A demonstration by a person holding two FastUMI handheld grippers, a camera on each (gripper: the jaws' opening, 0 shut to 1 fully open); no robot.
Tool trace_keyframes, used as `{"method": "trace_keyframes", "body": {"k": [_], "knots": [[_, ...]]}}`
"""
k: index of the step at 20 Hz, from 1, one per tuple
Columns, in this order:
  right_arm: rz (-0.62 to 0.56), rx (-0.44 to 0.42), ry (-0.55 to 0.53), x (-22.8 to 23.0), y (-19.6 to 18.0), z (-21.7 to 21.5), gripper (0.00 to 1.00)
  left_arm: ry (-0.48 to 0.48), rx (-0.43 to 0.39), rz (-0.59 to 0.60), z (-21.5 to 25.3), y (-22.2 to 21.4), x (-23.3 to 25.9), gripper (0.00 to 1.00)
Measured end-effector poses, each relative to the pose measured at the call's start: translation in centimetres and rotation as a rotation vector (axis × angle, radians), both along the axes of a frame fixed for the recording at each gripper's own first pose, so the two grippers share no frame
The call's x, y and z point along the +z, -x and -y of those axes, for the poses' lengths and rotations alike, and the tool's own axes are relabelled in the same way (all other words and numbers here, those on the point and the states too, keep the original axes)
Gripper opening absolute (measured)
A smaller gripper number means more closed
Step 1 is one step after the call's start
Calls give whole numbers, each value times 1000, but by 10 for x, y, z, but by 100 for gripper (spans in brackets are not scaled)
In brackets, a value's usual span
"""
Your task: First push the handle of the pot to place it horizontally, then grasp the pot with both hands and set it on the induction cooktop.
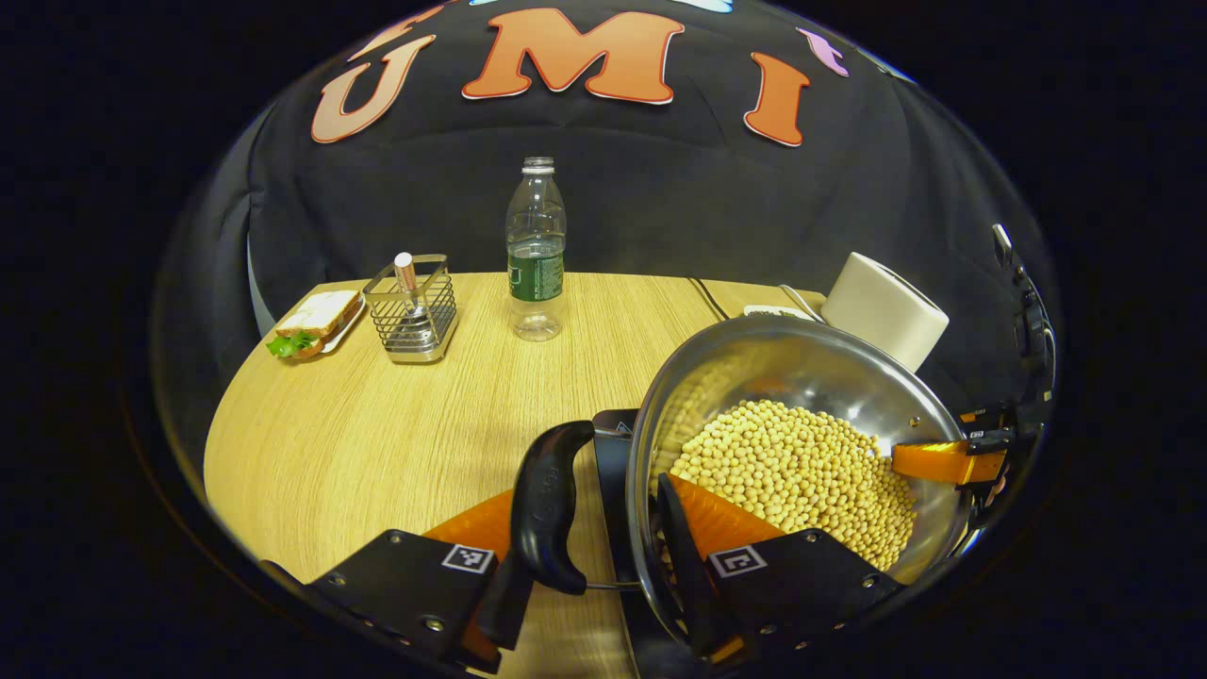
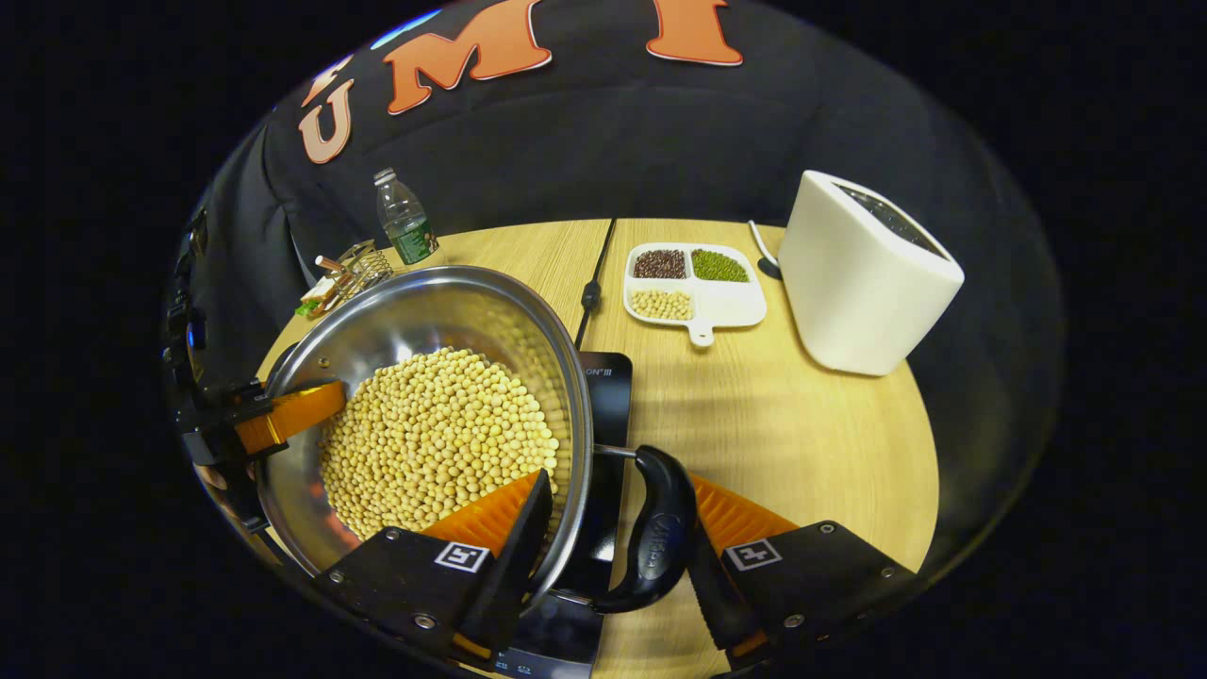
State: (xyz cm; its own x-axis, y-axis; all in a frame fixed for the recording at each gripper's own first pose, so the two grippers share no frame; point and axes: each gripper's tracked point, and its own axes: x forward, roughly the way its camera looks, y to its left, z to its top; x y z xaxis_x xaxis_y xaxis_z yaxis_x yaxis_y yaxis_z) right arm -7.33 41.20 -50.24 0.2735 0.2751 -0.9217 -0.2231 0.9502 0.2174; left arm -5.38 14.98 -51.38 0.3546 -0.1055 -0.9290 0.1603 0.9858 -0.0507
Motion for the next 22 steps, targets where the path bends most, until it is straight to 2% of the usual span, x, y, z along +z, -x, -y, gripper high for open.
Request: {"method": "trace_keyframes", "body": {"k": [2, 4, 10, 18, 20, 22], "knots": [[49, 5, 15, 9, -9, 5, 77, -14, -4, 23, -4, 1, 6, 77], [75, -17, 2, 23, -14, 9, 76, -14, -6, 54, -5, -4, 22, 81], [255, -58, -25, 71, -37, 25, 79, -49, -11, 275, -20, -36, 95, 81], [580, -68, -70, 186, -68, 31, 83, -10, -4, 632, -12, -81, 228, 80], [657, -76, -90, 216, -76, 31, 84, 11, -28, 714, -11, -90, 258, 79], [732, -74, -99, 246, -81, 33, 85, -29, -30, 801, -25, -96, 289, 78]]}}
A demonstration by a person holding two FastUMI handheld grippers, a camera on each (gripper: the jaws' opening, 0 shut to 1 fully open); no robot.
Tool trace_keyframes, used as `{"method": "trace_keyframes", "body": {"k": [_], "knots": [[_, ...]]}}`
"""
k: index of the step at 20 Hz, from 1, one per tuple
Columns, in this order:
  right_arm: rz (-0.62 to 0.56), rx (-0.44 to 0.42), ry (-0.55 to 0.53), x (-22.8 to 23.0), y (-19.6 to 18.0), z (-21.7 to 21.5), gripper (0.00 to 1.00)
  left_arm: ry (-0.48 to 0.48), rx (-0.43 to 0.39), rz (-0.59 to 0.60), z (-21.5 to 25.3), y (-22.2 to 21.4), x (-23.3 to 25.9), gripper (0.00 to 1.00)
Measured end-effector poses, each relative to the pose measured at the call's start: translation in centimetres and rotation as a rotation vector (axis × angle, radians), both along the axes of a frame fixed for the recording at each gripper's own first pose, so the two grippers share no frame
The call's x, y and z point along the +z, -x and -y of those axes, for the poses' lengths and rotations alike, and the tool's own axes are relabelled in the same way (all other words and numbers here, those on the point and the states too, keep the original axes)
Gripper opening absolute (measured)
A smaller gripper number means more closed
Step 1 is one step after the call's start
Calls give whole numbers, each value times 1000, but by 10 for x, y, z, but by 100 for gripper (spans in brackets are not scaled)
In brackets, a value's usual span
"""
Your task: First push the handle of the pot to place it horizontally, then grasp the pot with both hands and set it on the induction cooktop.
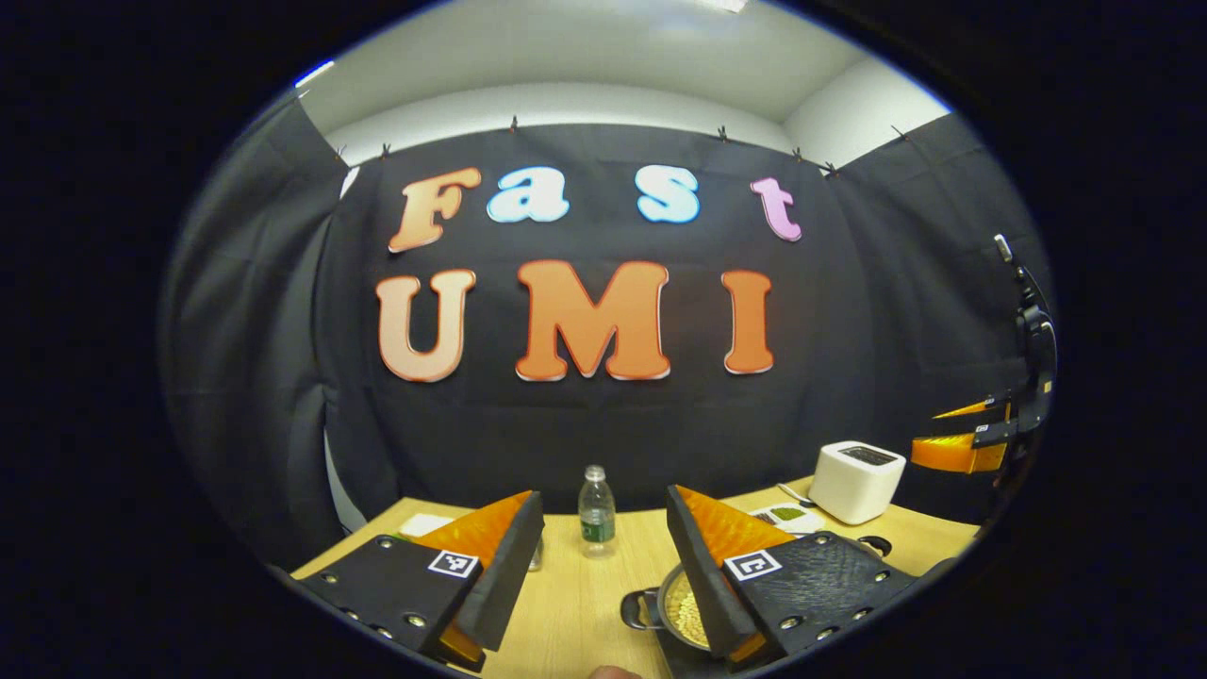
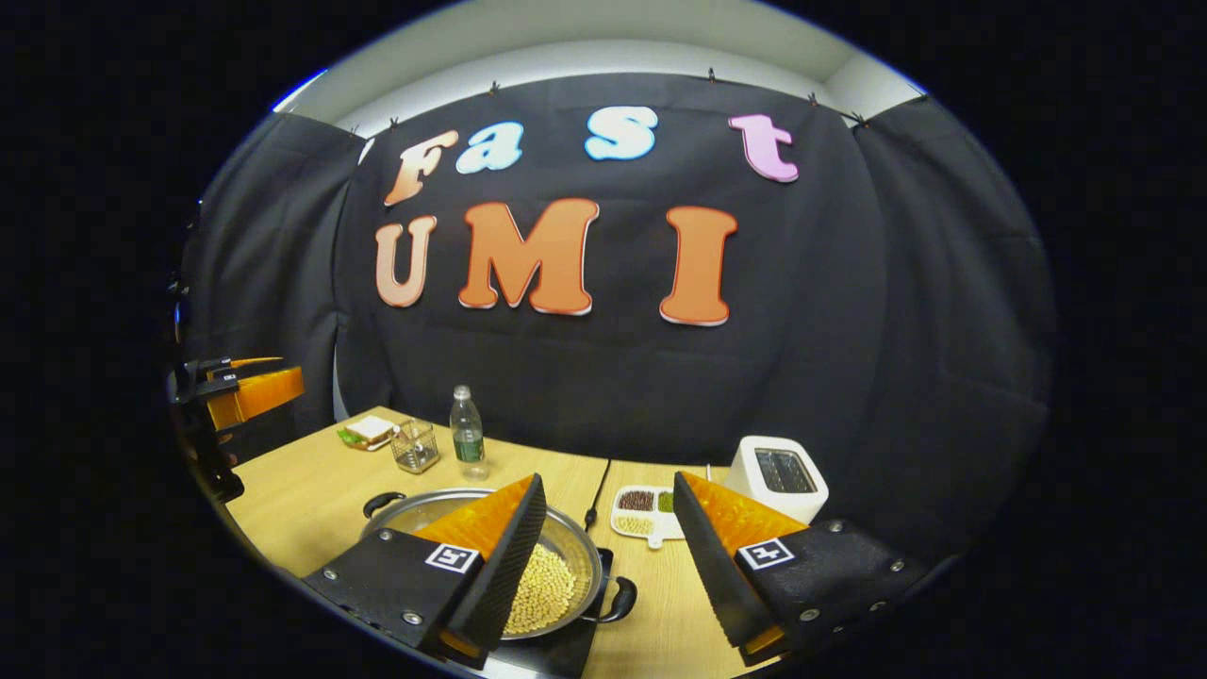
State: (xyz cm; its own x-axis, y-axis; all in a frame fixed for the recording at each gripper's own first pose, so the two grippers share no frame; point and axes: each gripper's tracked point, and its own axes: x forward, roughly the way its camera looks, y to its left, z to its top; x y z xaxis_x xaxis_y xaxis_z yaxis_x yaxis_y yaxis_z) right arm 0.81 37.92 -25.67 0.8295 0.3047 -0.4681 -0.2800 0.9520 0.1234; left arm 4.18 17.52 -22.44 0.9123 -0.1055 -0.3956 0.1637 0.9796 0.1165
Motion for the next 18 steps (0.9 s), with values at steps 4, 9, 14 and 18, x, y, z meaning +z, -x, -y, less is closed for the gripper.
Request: {"method": "trace_keyframes", "body": {"k": [4, 9, 14, 18], "knots": [[124, 1, -4, 56, -2, 3, 86, 22, 41, 101, -22, -9, 57, 78], [198, 14, 10, 92, -6, 10, 87, 10, 121, 158, -65, -20, 102, 77], [261, -18, 7, 128, -10, 30, 89, 38, 197, 233, -90, -10, 144, 74], [332, -53, -16, 162, -11, 47, 89, 34, 232, 319, -100, -1, 174, 75]]}}
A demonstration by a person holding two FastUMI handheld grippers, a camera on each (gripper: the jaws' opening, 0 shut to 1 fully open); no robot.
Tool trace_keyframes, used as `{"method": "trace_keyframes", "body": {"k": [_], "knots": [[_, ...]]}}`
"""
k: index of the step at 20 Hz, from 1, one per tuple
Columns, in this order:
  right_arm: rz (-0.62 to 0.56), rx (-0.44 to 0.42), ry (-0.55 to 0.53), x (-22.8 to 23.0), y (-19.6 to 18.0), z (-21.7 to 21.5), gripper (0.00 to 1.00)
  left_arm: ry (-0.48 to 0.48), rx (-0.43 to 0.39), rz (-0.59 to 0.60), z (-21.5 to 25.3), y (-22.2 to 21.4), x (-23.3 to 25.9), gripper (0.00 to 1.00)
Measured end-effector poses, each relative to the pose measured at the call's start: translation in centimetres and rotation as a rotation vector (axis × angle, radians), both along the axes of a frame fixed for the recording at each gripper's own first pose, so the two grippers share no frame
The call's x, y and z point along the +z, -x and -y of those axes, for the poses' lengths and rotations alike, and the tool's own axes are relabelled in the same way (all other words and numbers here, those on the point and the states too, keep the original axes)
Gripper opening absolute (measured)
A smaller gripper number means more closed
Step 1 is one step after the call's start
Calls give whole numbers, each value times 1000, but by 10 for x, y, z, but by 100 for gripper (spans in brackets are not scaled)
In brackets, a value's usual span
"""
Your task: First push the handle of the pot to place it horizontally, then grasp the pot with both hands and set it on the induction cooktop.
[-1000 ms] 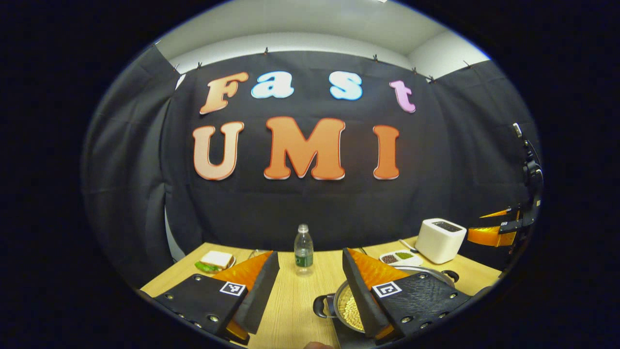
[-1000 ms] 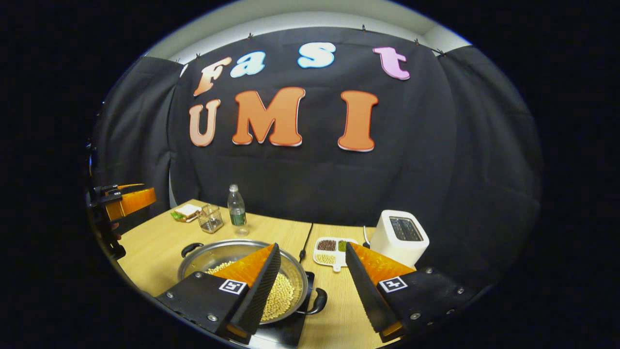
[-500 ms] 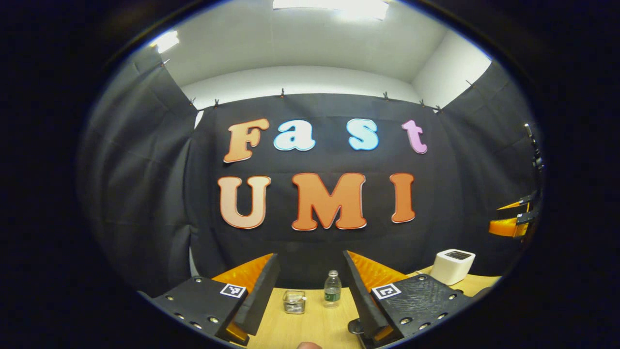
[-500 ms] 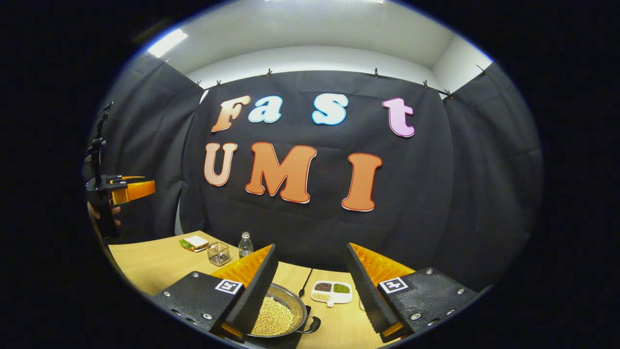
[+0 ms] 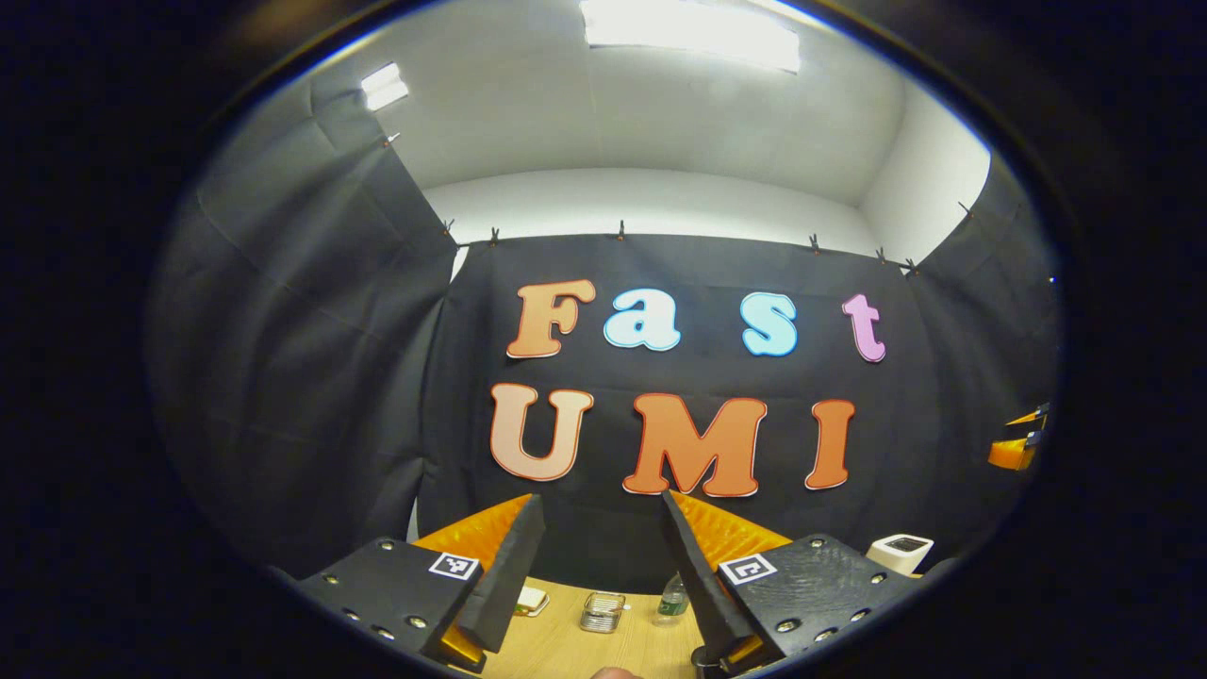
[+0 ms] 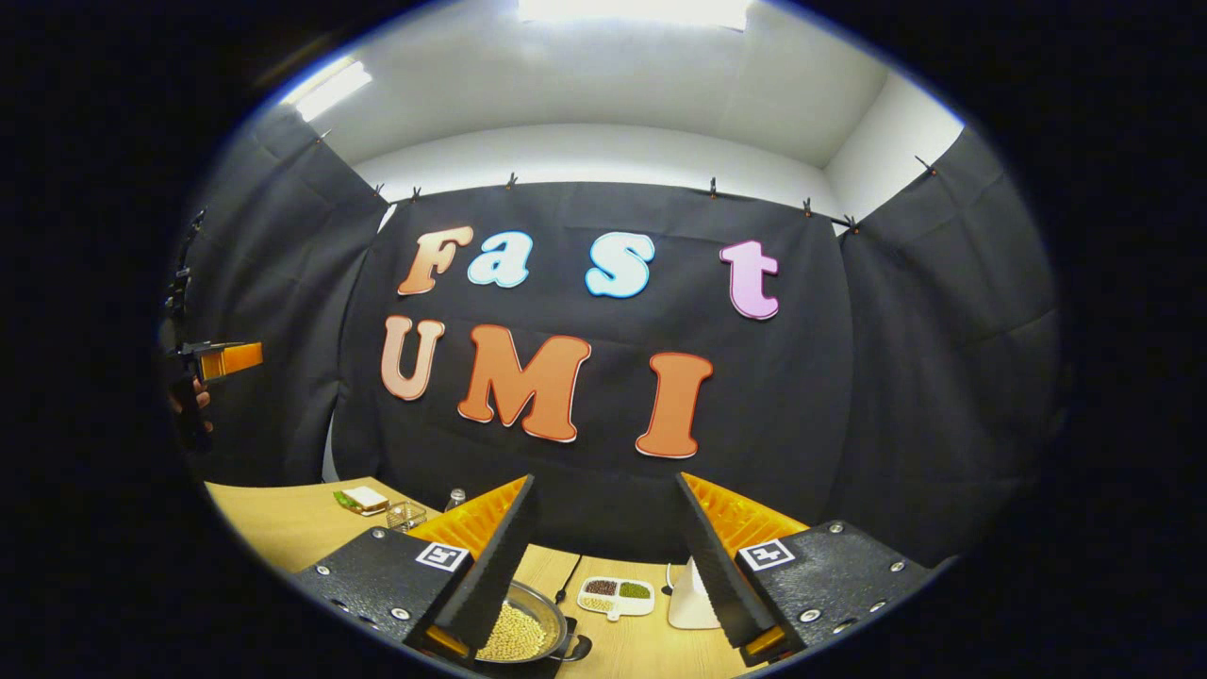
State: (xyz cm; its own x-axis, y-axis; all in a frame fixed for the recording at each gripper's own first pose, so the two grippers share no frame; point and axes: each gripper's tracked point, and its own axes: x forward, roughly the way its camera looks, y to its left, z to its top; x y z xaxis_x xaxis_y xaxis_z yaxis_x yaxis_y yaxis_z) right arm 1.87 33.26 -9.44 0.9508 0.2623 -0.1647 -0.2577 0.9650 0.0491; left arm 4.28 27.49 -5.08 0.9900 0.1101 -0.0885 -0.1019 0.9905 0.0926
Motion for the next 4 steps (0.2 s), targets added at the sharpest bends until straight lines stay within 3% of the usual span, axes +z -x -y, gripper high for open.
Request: {"method": "trace_keyframes", "body": {"k": [4], "knots": [[78, -69, 31, 27, -2, 21, 89, -17, 66, 60, -9, -1, 9, 77]]}}
